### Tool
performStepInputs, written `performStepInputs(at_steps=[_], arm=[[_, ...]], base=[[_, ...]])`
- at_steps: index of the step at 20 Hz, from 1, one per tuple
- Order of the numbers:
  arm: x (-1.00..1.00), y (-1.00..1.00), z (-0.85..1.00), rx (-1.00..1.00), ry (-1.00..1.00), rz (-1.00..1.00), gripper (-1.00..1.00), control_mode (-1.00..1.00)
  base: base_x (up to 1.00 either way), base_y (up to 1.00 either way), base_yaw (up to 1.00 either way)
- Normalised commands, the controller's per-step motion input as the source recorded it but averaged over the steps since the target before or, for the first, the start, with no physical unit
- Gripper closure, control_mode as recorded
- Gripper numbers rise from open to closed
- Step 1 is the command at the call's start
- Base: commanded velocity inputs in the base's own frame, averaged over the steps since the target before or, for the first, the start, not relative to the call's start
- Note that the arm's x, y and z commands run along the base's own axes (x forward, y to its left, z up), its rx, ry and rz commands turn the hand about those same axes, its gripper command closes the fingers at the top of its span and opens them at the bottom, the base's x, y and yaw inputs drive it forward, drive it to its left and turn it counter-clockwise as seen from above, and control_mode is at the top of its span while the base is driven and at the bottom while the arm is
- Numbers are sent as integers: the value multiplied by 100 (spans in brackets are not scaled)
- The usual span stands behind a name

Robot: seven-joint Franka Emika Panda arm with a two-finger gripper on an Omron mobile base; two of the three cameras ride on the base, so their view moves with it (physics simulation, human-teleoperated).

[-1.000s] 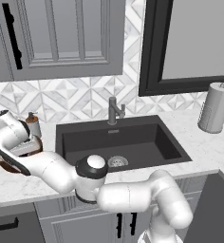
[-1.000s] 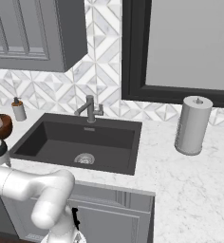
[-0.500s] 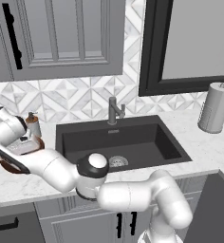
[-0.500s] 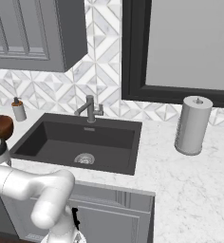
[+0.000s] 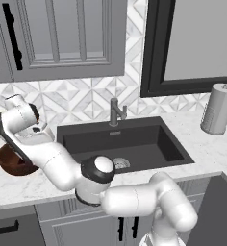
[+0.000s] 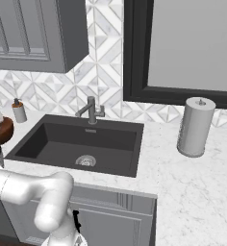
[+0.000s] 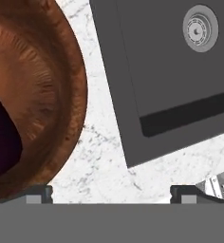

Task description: Pick the eggplant from the sink and place it in the bowl. Then pick the bowl and place it in the microwave. Then close the microwave door and press the start button.

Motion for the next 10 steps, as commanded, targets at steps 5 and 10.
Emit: performStepInputs(at_steps=[5, 10], arm=[[-70, -31, 13, 5, 0, -10, -100, -100], [-20, -36, 0, 1, -3, -1, -100, -100]], base=[[0, 0, 0], [0, 0, 0]])
